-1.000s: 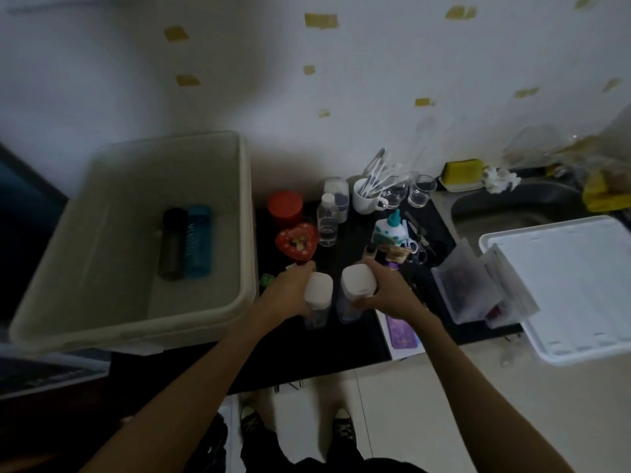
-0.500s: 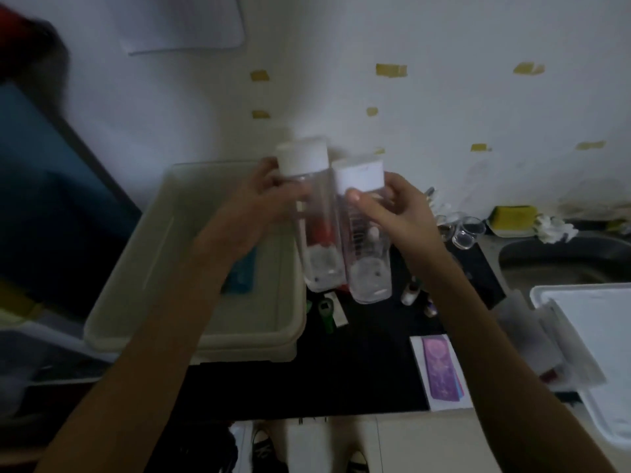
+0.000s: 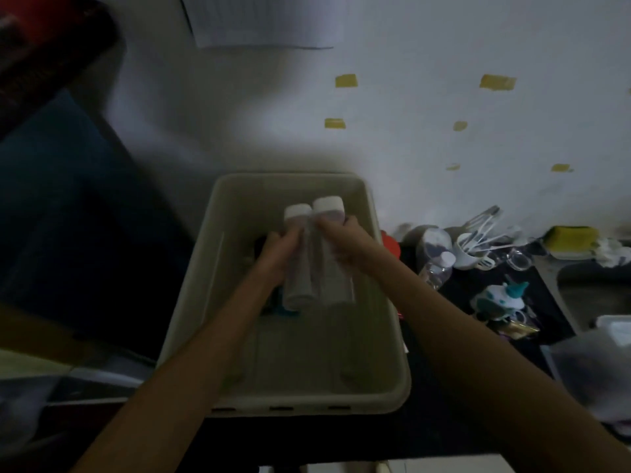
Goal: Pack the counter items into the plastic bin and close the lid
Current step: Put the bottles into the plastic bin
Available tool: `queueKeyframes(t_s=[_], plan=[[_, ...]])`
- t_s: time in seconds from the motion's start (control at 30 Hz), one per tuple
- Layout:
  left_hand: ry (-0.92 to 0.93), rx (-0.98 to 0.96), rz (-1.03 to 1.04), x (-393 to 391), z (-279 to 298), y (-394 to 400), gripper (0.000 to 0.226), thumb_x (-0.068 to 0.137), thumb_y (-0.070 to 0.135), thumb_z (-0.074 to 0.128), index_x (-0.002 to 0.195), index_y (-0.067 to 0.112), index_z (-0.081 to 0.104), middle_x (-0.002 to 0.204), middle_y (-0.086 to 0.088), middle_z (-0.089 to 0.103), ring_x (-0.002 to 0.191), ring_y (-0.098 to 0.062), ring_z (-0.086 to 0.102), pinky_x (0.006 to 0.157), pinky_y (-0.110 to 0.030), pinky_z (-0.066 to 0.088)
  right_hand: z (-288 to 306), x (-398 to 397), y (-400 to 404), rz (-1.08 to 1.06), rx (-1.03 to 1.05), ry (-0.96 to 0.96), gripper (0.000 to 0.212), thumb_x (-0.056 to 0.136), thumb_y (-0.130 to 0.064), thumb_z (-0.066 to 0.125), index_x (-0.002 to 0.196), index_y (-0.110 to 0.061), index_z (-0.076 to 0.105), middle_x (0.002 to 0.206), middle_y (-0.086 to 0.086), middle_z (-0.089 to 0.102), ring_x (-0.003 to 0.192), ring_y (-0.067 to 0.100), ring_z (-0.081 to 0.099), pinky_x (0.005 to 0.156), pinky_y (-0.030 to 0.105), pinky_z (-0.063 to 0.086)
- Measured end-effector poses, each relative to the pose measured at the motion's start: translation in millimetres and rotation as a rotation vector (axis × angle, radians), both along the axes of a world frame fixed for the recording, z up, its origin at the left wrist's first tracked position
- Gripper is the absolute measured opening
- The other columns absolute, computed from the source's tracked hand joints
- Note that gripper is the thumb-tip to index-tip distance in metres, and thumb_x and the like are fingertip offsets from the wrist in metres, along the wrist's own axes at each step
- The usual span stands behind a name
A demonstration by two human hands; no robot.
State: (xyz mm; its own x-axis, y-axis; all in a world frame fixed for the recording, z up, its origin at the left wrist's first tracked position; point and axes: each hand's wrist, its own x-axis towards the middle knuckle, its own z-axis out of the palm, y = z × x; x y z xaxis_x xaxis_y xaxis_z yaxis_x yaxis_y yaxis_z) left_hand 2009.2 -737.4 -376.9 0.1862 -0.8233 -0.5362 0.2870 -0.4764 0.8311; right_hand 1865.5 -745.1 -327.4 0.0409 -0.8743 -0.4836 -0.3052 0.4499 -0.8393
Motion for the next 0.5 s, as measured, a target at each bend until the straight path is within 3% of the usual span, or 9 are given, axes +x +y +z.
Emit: queueKeyframes(t_s=[0.07, 0.13, 0.2, 0.27, 0.37, 0.5], plan=[[-0.129, 0.054, -0.126, -1, -19, -2, 0.07, 0.089, 0.043, 0.066, 0.138, -0.001, 0.044, 0.137, -0.021, 0.053, 0.117, -0.034, 0.059, 0.088, -0.035, 0.051, -22, 5, -13, 0.003, 0.024, 0.084, 0.103, 0.071, -0.065, 0.07, 0.145, -0.005, 0.03, 0.137, 0.015, 0.049, 0.114, 0.033, 0.059, 0.084, 0.043, 0.057], [-0.307, 0.062, -0.236, -3, -35, -10, 0.07, 0.089, 0.044, 0.065, 0.14, 0.002, 0.041, 0.137, -0.015, 0.052, 0.122, -0.032, 0.055, 0.09, -0.031, 0.048, -32, 12, -19, 0.076, 0.007, 0.23, 0.072, 0.085, -0.053, 0.065, 0.134, -0.003, 0.046, 0.125, 0.014, 0.056, 0.114, 0.03, 0.059, 0.093, 0.04, 0.053], [-0.409, 0.009, -0.308, -5, -46, -21, 0.076, 0.082, 0.048, 0.07, 0.139, 0.005, 0.044, 0.136, -0.016, 0.054, 0.123, -0.033, 0.055, 0.096, -0.04, 0.051, -40, 17, -24, 0.176, -0.047, 0.441, 0.037, 0.097, -0.033, 0.054, 0.12, -0.004, 0.055, 0.112, 0.012, 0.058, 0.111, 0.026, 0.058, 0.091, 0.032, 0.047], [-0.494, -0.027, -0.397, -11, -56, -30, 0.063, 0.087, 0.042, 0.066, 0.135, 0.005, 0.049, 0.134, -0.016, 0.055, 0.123, -0.033, 0.054, 0.098, -0.037, 0.048, -47, 22, -28, 0.235, -0.122, 0.586, 0.03, 0.101, -0.024, 0.048, 0.122, -0.003, 0.053, 0.117, 0.014, 0.056, 0.115, 0.027, 0.055, 0.095, 0.033, 0.042], [-0.59, 0.02, -0.404, -18, -70, -40, 0.042, 0.097, 0.036, 0.053, 0.127, 0.007, 0.056, 0.132, -0.014, 0.056, 0.122, -0.032, 0.054, 0.089, -0.029, 0.044, -72, 22, -34, 0.196, -0.147, 0.614, 0.034, 0.101, -0.025, 0.046, 0.125, -0.002, 0.051, 0.122, 0.016, 0.056, 0.119, 0.03, 0.054, 0.102, 0.037, 0.041], [-0.715, 0.031, -0.381, -22, -94, -39, 0.055, 0.092, 0.038, 0.06, 0.137, 0.009, 0.045, 0.134, -0.015, 0.049, 0.12, -0.034, 0.051, 0.099, -0.042, 0.044, -123, 19, -49, 0.111, -0.171, 0.542, 0.023, 0.098, -0.028, 0.051, 0.11, -0.01, 0.057, 0.111, 0.007, 0.061, 0.102, 0.017, 0.057, 0.104, 0.04, 0.045]])
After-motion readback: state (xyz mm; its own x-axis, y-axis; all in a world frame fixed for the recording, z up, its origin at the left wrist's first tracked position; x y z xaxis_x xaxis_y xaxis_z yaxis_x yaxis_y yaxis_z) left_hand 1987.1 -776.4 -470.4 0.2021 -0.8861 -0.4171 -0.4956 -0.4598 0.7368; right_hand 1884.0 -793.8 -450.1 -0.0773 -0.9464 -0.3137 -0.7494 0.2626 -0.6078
